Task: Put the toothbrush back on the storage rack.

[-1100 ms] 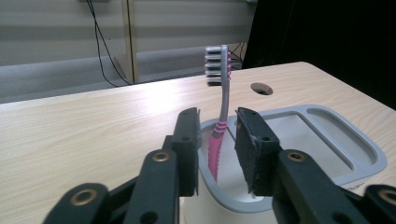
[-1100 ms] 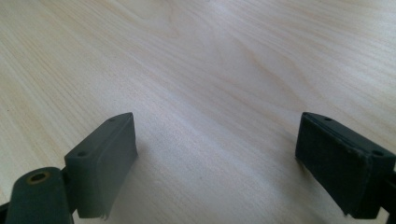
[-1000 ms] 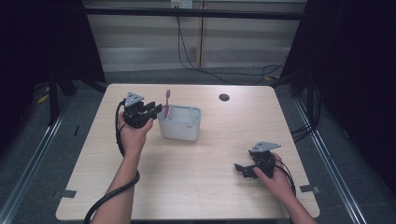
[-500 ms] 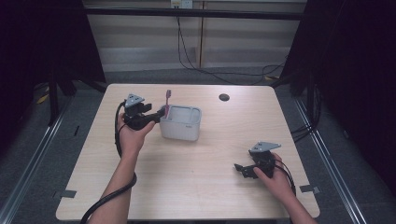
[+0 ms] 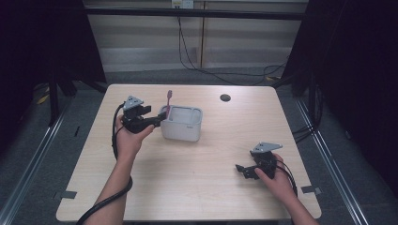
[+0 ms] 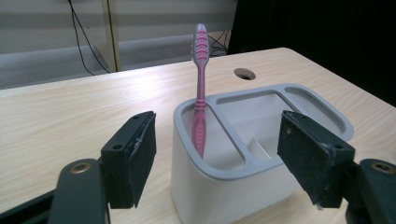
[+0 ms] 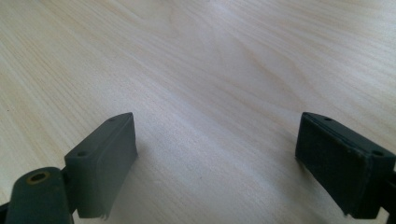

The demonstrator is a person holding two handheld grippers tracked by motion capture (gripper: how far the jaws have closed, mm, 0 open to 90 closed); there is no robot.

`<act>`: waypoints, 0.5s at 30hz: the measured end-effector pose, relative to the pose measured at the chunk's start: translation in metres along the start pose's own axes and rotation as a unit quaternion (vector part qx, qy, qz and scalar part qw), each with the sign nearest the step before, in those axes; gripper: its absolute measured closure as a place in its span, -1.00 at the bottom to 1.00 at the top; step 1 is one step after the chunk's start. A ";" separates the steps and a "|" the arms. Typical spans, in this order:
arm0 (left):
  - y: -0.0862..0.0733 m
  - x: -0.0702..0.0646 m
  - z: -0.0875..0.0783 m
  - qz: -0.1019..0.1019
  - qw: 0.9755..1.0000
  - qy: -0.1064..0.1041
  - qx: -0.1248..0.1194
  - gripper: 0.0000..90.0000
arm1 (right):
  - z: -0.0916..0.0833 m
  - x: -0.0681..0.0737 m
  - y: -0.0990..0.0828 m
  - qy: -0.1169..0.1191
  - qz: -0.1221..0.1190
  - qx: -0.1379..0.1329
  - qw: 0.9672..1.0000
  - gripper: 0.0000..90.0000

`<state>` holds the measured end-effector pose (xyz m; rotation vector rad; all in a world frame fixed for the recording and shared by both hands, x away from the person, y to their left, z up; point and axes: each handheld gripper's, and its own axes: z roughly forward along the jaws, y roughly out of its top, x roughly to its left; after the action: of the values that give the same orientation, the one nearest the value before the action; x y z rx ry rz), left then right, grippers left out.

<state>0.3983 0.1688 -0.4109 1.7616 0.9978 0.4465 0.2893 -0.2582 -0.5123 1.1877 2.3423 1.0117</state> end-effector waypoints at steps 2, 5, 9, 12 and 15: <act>-0.001 0.000 -0.002 0.000 1.000 -0.003 0.000 -0.39 | 0.000 0.000 0.000 0.000 0.000 0.000 1.000 -0.73; -0.003 0.001 -0.004 -0.003 1.000 -0.007 0.001 -0.40 | 0.000 0.000 0.000 0.000 0.000 0.000 1.000 -0.73; -0.007 0.002 -0.007 0.000 1.000 -0.010 0.004 -0.41 | 0.000 0.000 0.000 0.000 0.000 0.000 1.000 -0.73; -0.011 0.004 -0.009 -0.002 1.000 -0.012 0.003 -0.42 | 0.000 0.000 0.000 0.000 0.000 0.000 1.000 -0.73; -0.016 0.007 -0.011 -0.007 1.000 -0.011 0.004 -0.42 | 0.000 0.000 0.000 0.000 0.000 0.000 1.000 -0.73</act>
<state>0.3879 0.1830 -0.4214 1.7621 0.9966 0.4142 0.2892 -0.2582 -0.5123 1.1876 2.3424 1.0115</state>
